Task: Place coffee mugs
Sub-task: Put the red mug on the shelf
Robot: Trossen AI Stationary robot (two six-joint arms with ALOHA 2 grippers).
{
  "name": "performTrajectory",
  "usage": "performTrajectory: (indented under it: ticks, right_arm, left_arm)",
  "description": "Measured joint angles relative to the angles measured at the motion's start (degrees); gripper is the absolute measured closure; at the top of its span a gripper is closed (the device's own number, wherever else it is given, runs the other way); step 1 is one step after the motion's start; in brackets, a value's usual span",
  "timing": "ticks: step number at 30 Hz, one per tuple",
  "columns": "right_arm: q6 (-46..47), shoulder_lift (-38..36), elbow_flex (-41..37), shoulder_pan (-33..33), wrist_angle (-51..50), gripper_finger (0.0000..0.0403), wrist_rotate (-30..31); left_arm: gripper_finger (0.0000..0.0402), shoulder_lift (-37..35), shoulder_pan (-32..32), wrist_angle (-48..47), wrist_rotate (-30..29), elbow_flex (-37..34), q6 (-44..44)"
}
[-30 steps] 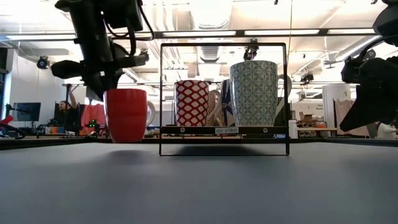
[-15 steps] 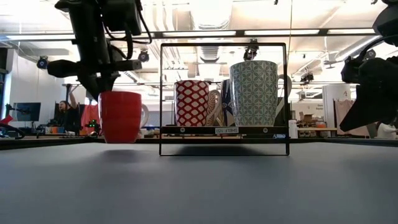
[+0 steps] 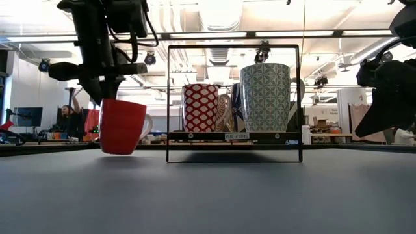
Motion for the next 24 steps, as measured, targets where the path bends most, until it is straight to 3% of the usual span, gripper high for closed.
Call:
performTrajectory:
  ticks: [9,18,24]
  right_arm:
    - [0.0,0.0,0.0,0.0,0.0,0.0349,0.0]
    - [0.0,0.0,0.0,0.0,0.0,0.0349,0.0]
    - [0.0,0.0,0.0,0.0,0.0,0.0349,0.0]
  left_arm:
    - [0.0347,0.0,0.0,-0.9,4.0,0.0,4.2]
    - [0.0314,0.0,0.0,-2.1,4.9,0.2,15.7]
    - [0.0306,0.0,0.0,-4.3,6.8,0.3,16.0]
